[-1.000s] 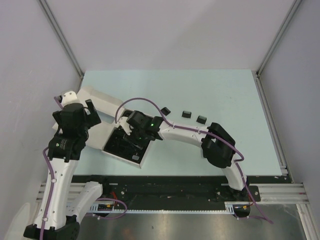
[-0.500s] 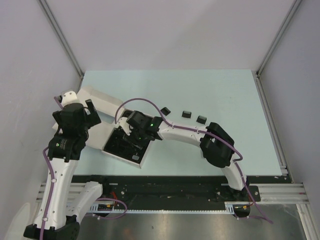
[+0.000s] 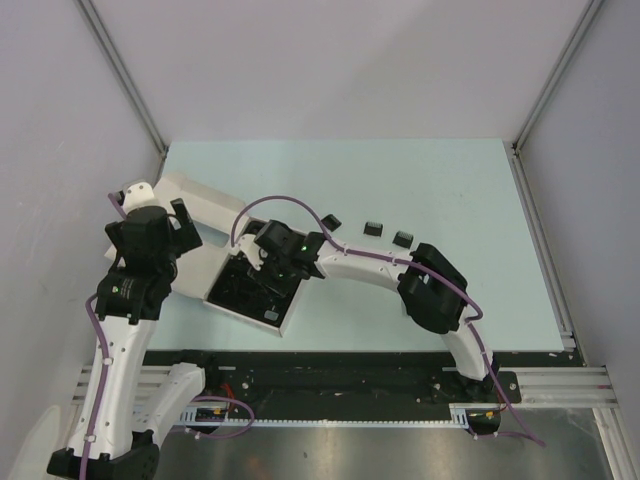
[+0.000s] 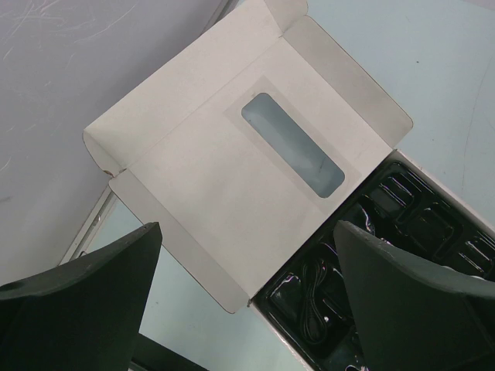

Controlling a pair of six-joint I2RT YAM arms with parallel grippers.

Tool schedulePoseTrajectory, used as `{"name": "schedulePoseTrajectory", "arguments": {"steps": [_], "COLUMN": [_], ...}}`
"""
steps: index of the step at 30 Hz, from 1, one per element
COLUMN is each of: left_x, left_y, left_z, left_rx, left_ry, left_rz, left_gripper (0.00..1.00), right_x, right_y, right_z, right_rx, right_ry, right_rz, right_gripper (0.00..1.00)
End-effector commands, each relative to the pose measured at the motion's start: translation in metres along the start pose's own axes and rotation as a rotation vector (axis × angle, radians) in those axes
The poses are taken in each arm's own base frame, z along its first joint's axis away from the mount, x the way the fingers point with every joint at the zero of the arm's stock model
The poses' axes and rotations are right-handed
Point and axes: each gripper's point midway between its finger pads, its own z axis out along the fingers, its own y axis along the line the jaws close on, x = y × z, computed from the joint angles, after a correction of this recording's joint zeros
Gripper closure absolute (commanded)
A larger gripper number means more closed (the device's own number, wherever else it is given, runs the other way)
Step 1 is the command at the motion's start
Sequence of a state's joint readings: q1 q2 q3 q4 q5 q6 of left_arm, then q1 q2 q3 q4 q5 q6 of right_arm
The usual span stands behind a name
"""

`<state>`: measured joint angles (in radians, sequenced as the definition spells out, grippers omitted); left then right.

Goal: Sort the hair-cutting tools
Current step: Place the haircut tool in the storage box.

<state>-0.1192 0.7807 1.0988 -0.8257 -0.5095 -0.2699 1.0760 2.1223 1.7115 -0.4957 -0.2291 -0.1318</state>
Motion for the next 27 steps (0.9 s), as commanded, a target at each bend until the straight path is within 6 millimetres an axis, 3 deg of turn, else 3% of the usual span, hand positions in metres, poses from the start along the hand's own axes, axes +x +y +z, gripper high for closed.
{"name": "schedulePoseTrajectory", "arguments": {"steps": [1,9,27], "left_x": [-0.002,-0.001,0.003], "left_y": [0.003,0.003,0.004], "left_z": [0.000,0.000,0.003], "left_rx": [-0.007,-0.010,-0.021], "left_ry": [-0.014,-0.012,-0.001], "left_rz": [-0.013,-0.012,-0.004], "left_gripper": [0.00,0.00,0.00], "right_x": [-0.006,-0.001,-0.012], "right_y": [0.003,0.006,0.007], "right_z": [-0.001,-0.001,-0.009], "right_rx": [-0.021,-0.041,-0.012], "right_ry": [-0.012,0.005,-0.001], "right_rz": [-0.010,-0.013,0.020], "right_gripper": [0.78,0.81,0.89]}}
